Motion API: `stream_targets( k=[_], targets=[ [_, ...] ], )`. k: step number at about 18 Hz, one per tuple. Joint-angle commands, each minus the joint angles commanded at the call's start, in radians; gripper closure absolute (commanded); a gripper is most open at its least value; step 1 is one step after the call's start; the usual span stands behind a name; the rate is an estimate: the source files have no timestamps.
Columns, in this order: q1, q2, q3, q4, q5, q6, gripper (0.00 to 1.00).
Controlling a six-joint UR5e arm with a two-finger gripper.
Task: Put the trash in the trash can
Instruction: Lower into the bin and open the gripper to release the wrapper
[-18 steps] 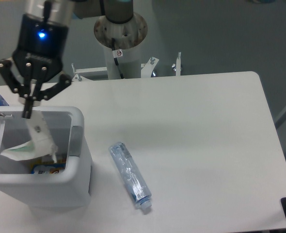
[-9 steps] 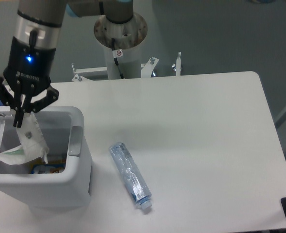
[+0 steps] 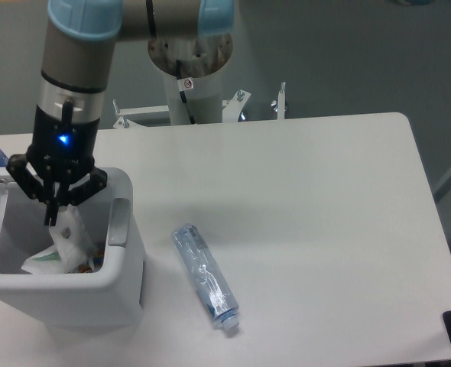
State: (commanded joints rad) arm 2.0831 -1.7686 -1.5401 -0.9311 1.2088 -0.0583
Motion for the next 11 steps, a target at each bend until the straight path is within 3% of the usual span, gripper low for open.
stream_targets(
  k=[3,5,6,8,11],
  targets=[
    [0.002,0.0,0.003,0.0,0.002,0.002,0.88],
    [0.002,0.0,0.011,0.0,0.002,0.009,0.74],
    [0.002,0.0,0.012,0.002,0.002,0.011,0.65],
    [0.002,0.001,0.014,0.0,0.005,0.018,0.35],
    [0.002,0.003,0.014,0.0,0.029,0.06,0.15]
  ],
)
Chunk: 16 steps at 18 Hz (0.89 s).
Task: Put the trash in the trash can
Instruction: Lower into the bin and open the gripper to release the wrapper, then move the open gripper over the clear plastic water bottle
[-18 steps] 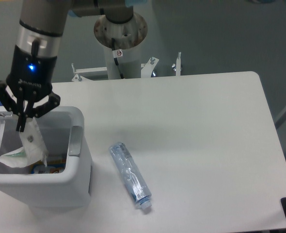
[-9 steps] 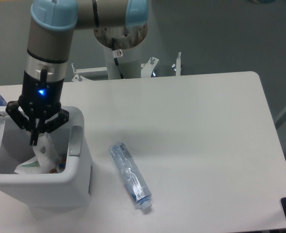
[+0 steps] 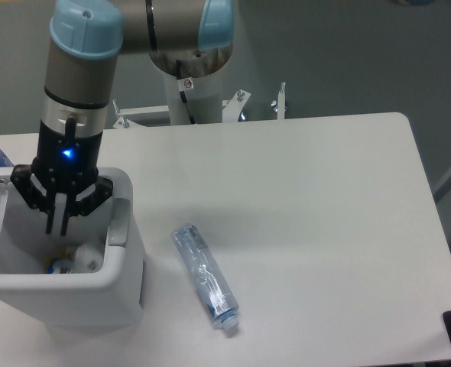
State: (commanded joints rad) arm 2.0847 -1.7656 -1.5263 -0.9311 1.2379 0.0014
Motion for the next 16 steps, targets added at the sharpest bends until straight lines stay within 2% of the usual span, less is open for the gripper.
stream_targets(
  k=[4,7,10,14,16],
  targets=[
    [0.0,0.008,0.012,0.0,0.002,0.006,0.12],
    [0.003,0.012,0.049,-0.011,0.002,0.006,0.02],
    [0.018,0.009,0.078,-0.011,0.002,0.005,0.0],
    [0.132,0.006,0.08,-0.017,0.003,-0.011,0.0],
    [0.193,-0.014,0.075,-0.017,0.005,-0.035,0.0]
  ],
)
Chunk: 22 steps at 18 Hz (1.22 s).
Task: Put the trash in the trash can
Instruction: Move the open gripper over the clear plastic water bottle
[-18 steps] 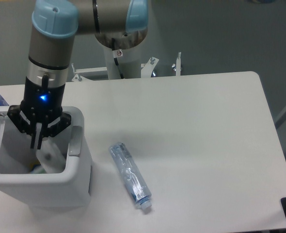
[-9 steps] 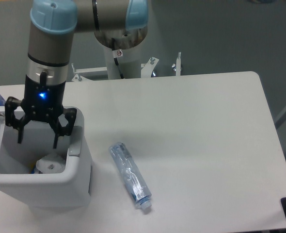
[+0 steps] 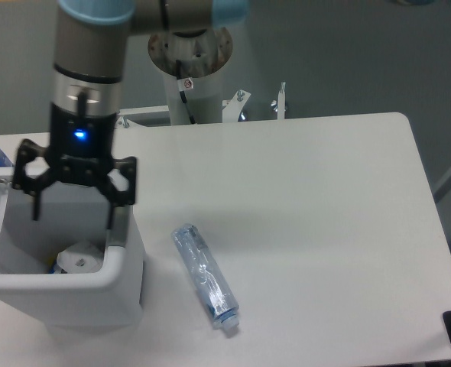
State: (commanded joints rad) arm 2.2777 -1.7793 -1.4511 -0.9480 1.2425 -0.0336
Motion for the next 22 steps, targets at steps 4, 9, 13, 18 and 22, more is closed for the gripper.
stream_targets(
  k=[4,9,13,18,22],
  targets=[
    [0.084,-0.072,0.014,0.006,0.031,-0.015,0.0],
    [0.101,-0.198,0.078,0.009,0.112,-0.006,0.0],
    [0.112,-0.279,0.109,0.011,0.117,-0.006,0.0],
    [0.117,-0.348,0.127,0.012,0.118,0.006,0.0],
    [0.132,-0.39,0.127,0.021,0.12,0.014,0.0]
  ],
)
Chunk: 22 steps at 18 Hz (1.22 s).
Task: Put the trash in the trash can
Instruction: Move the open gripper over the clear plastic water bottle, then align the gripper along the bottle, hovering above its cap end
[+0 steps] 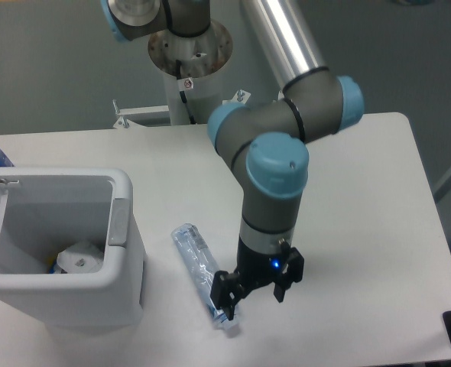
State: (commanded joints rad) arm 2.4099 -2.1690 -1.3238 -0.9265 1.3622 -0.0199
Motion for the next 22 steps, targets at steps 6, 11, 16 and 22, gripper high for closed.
stream_targets(
  k=[6,11,16,22],
  targets=[
    [-0.002,-0.04,0.014,0.006,0.057,0.006,0.0],
    [-0.008,-0.061,0.011,0.008,0.066,0.028,0.0],
    [-0.04,-0.094,0.02,0.008,0.072,0.07,0.0],
    [-0.061,-0.121,0.02,0.021,0.074,0.064,0.0]
  ],
)
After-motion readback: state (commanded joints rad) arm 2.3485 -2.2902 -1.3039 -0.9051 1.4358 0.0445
